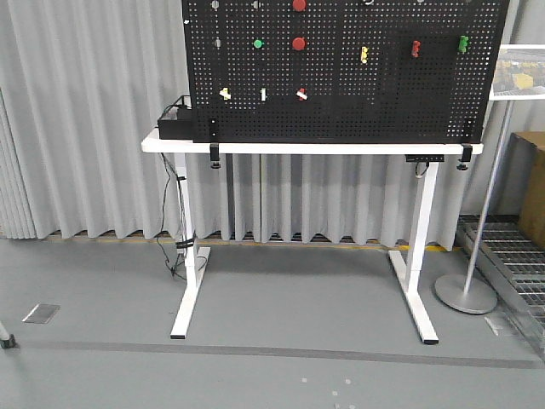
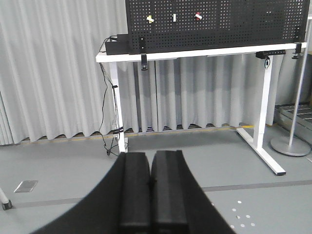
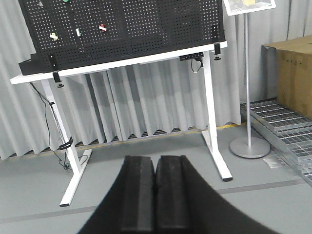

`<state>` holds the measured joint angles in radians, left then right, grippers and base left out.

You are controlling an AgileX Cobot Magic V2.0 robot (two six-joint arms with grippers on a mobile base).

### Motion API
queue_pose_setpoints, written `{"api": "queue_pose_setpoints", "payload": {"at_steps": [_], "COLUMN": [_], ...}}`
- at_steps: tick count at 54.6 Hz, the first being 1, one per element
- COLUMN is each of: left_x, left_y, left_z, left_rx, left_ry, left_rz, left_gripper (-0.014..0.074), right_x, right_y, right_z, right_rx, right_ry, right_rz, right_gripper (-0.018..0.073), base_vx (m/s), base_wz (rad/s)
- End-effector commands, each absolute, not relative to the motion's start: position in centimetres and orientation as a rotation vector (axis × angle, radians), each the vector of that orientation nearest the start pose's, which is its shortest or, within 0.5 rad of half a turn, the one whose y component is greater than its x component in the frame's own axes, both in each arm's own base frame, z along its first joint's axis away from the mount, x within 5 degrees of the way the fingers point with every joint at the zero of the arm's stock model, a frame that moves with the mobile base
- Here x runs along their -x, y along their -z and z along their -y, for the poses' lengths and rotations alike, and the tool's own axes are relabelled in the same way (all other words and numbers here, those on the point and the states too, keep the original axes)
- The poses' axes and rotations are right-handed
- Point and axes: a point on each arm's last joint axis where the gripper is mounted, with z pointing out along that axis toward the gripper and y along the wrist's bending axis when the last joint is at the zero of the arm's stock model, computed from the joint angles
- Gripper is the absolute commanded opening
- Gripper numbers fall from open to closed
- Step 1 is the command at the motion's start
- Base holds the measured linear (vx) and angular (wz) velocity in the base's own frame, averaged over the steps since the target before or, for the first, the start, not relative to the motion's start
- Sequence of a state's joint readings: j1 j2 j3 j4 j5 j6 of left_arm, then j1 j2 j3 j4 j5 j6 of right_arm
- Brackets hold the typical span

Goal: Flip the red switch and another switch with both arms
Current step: 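Drive the base forward up to the black pegboard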

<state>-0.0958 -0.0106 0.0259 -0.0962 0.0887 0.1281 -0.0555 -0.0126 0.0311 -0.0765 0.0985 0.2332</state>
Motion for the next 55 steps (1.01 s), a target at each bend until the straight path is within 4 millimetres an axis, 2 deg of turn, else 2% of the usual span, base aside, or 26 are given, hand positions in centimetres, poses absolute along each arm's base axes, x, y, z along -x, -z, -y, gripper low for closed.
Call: {"api": "queue_pose_setpoints", "payload": {"at_steps": [1, 55], "left_x": [-5.57, -5.57], "left_y": [-19.87, -19.87], "left_z": [0.54, 0.54], "left_rx": [-0.088, -0.088], "left_ry": [0.059, 0.059], "left_rz": [-1.507, -1.507], "left_gripper": [0.0003, 0.0003], "right_x": [-5.6, -5.6], "right_y": [-20.07, -20.07], "right_z": [0.36, 0.36], "right_rx": [-0.154, -0.154], "right_ry": [-0.063, -0.063], "right_rz": [-1.505, -1.505], "right_gripper": [-0.0006, -0.0006], "base_vx": [0.0, 0.0], "base_wz": [0.0, 0.0]}}
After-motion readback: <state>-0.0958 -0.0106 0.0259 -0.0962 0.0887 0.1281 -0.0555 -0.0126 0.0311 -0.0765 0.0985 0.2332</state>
